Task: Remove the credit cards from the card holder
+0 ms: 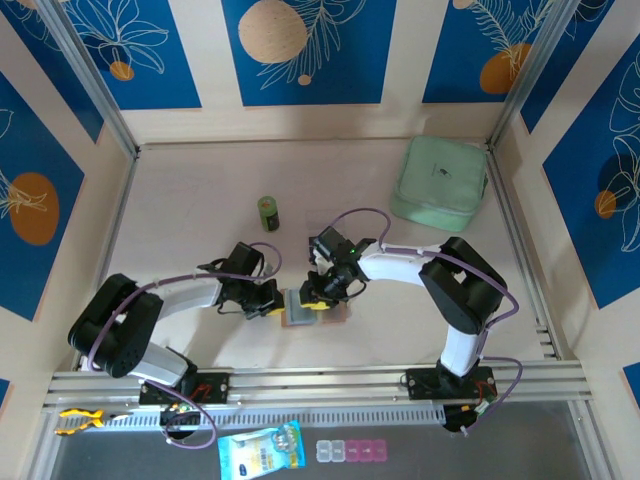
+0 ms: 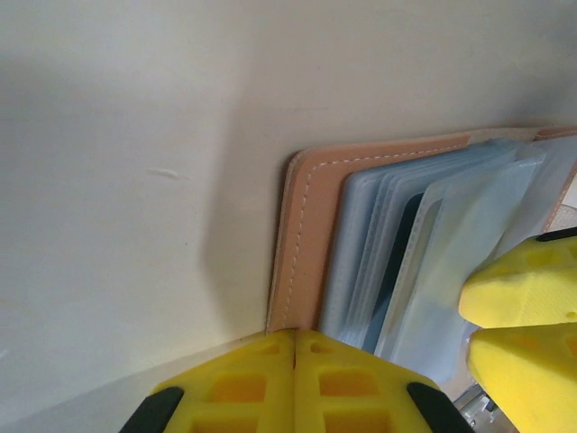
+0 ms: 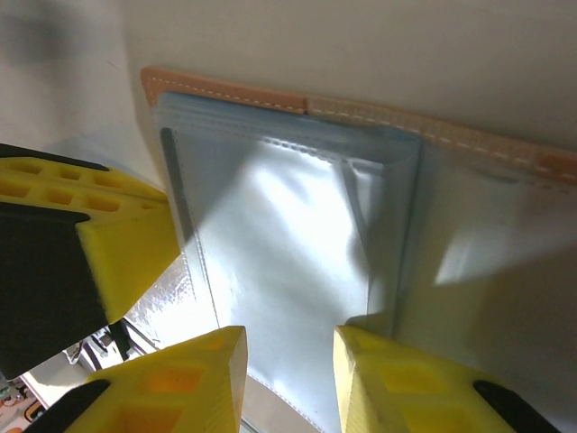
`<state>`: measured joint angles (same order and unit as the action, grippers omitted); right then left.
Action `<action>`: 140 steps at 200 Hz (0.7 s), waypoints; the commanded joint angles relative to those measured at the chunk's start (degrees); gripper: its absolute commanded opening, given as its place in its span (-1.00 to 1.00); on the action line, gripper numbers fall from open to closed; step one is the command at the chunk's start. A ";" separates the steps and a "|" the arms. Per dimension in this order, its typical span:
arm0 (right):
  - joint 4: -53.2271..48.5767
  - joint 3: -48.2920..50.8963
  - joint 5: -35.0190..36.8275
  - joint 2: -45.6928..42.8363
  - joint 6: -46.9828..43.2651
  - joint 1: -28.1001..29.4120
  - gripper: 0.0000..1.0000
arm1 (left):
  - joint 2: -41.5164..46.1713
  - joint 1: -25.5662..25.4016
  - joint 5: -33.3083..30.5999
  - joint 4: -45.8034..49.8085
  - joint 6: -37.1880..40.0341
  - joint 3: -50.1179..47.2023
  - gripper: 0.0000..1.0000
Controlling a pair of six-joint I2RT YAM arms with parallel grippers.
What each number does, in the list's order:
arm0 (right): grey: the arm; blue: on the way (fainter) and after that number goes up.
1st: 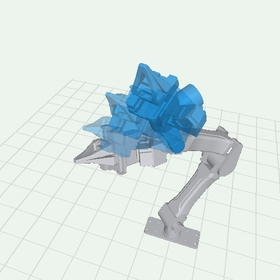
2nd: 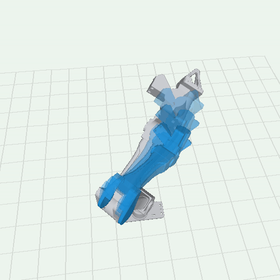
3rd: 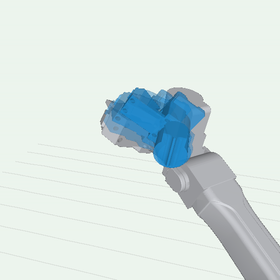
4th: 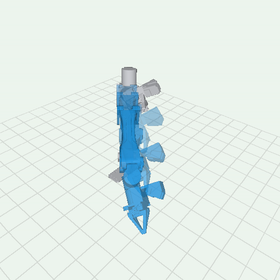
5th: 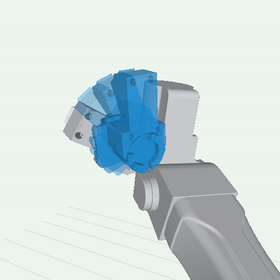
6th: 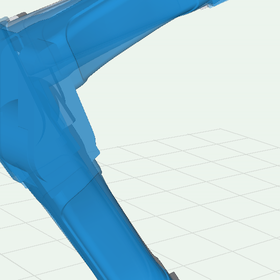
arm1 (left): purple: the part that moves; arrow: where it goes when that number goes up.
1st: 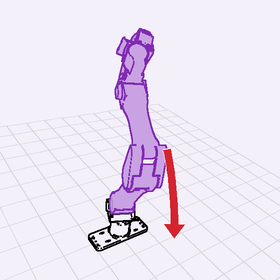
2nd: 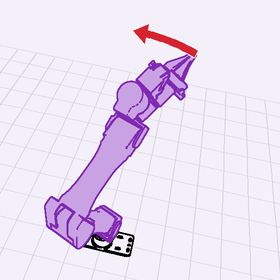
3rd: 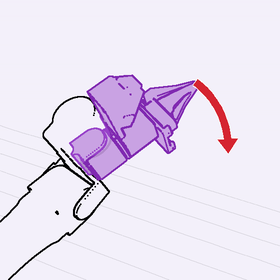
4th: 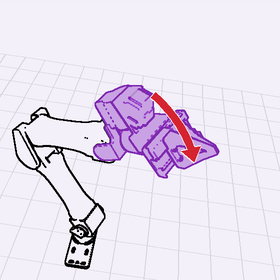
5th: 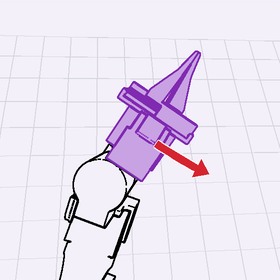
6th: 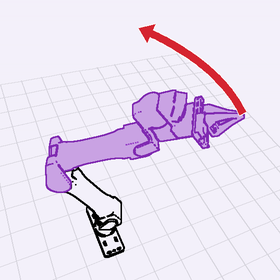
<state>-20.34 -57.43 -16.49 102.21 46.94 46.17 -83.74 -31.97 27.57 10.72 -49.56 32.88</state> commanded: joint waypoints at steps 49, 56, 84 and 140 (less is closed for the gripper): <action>-2.52 0.18 1.20 -1.81 -0.91 -0.29 -0.35 | -0.25 -0.41 -1.30 2.51 0.61 -0.36 -0.84; -2.56 0.28 1.28 -1.93 -0.88 -0.30 -0.35 | -0.01 -0.38 -1.46 2.67 0.63 -0.35 -0.84; -2.34 0.80 1.38 -2.37 -0.88 -0.55 -0.36 | 1.26 -0.43 -1.59 3.67 0.73 0.27 -0.84; -1.54 1.68 0.87 -2.47 -0.74 -0.83 -0.36 | 3.68 -0.44 -1.38 6.92 1.22 2.75 -0.82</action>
<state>-20.82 -56.86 -15.22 100.97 46.54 45.71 -82.15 -31.97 26.89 14.37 -49.34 33.71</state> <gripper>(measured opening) 0.320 0.090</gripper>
